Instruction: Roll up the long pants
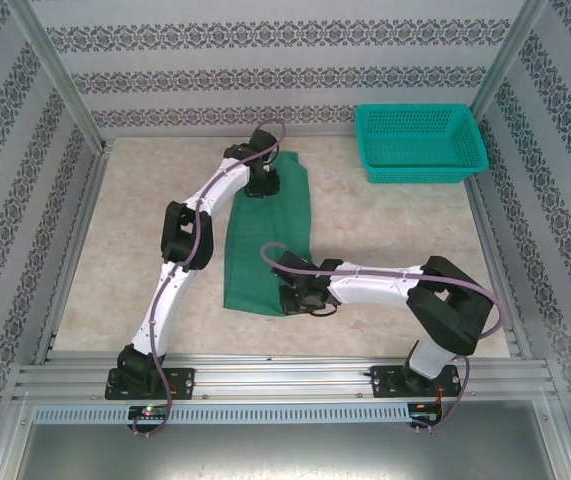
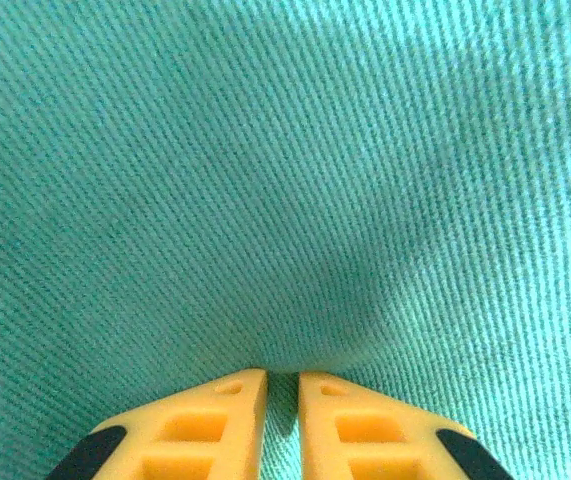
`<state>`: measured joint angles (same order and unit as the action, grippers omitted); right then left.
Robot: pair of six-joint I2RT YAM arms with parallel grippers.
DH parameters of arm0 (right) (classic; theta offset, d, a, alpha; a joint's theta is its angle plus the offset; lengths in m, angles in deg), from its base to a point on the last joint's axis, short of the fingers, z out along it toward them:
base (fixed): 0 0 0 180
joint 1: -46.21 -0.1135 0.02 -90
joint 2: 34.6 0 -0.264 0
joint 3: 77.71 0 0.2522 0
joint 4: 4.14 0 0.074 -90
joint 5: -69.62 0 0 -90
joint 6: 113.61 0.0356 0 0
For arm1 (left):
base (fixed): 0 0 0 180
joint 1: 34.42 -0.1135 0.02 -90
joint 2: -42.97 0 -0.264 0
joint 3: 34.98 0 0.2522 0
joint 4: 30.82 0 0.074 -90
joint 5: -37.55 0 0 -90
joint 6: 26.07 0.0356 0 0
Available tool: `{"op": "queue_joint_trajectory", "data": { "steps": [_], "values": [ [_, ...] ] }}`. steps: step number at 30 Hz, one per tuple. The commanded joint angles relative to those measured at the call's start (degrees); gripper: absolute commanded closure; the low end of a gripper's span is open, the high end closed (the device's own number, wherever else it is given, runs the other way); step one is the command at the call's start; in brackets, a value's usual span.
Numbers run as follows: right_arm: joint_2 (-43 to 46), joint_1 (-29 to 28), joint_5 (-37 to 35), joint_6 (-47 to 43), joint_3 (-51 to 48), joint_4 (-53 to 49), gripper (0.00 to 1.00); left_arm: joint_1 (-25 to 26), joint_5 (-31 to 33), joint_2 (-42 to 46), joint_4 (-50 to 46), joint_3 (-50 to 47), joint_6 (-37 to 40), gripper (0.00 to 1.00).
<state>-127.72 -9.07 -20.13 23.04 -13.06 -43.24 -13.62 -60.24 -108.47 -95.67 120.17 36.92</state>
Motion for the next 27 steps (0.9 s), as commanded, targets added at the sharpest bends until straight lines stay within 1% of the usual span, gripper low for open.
{"op": "queue_joint_trajectory", "data": {
  "steps": [1,2,4,5,6,7,9,11,12,13,14,15,16,17,18,19,20,22,23,24,25,27],
  "values": [
    [8.0,-0.5,-11.5,0.9,0.7,-12.8,0.02,-2.2,10.9,6.7,-2.0,-7.9,1.7,0.76],
    [10.6,-0.1,-12.7,1.0,0.4,-13.1,0.02,-2.2,12.8,10.3,0.1,-12.0,2.2,0.69],
    [16.2,1.9,-10.4,-0.4,-1.4,-9.5,0.02,-2.3,17.0,20.1,5.8,-21.0,3.1,0.46],
    [18.1,3.1,-8.7,-0.4,-2.3,-7.9,0.02,-2.3,17.8,24.3,8.4,-24.7,3.7,0.31],
    [19.6,4.5,-7.6,0.2,-3.9,-5.5,0.02,-2.3,17.3,28.4,11.1,-28.4,4.7,0.03],
    [20.5,6.2,-6.8,1.4,-4.8,-4.6,0.02,-2.4,16.9,31.8,12.4,-30.8,5.0,0.0],
    [21.0,9.5,-5.9,3.6,-6.9,-3.2,0.02,-2.6,13.5,36.8,13.9,-34.7,6.3,0.0],
    [20.9,13.8,-0.8,4.4,-10.6,2.5,0.02,-2.8,10.7,40.9,14.1,-37.8,6.9,0.0],
    [19.9,15.6,2.1,4.9,-12.1,5.9,0.02,-2.6,12.2,43.4,14.5,-40.0,5.9,0.0],
    [18.1,17.0,3.6,5.1,-11.9,6.3,0.02,-2.5,12.0,46.6,18.0,-44.6,6.1,0.0],
    [16.1,17.9,5.3,4.4,-10.9,5.7,0.02,-2.5,10.3,49.5,23.3,-50.2,7.2,0.0],
    [14.2,18.2,5.2,3.6,-9.6,4.6,0.02,-2.6,9.8,53.8,29.6,-58.0,7.6,0.0],
    [13.2,18.1,5.1,1.4,-9.0,5.5,0.02,-2.6,10.5,56.6,32.6,-62.6,5.9,0.0],
    [13.2,17.6,4.1,0.0,-8.7,5.9,0.02,-3.5,9.4,57.3,29.6,-62.6,3.7,0.0],
    [13.3,17.4,2.5,-0.6,-8.4,5.9,0.02,-4.4,9.1,56.9,21.1,-60.0,1.7,0.0],
    [13.6,17.5,2.2,-0.9,-8.3,6.1,0.02,-4.3,8.1,57.6,18.1,-60.6,3.1,0.0],
    [13.7,17.7,1.7,-1.2,-8.0,5.9,0.02,-4.0,6.5,59.2,18.2,-62.6,5.0,0.0],
    [13.6,17.9,-0.6,-1.7,-6.5,3.1,0.02,-3.3,5.3,63.4,18.0,-67.3,5.6,0.0],
    [13.1,18.0,-1.3,-2.0,-5.8,1.5,0.02,-3.0,3.7,64.9,18.0,-69.0,6.0,0.0],
    [12.8,18.3,-2.2,-2.0,-5.3,-0.1,0.02,-1.8,3.0,66.6,17.4,-70.7,6.7,0.01],
    [12.4,18.9,-2.1,-1.9,-5.4,-0.4,0.02,0.3,3.6,67.8,16.2,-72.1,7.6,0.02],
    [11.8,20.3,-1.1,-1.0,-6.2,0.1,0.02,5.7,8.4,69.4,12.7,-73.7,8.9,0.03]
  ]
}}
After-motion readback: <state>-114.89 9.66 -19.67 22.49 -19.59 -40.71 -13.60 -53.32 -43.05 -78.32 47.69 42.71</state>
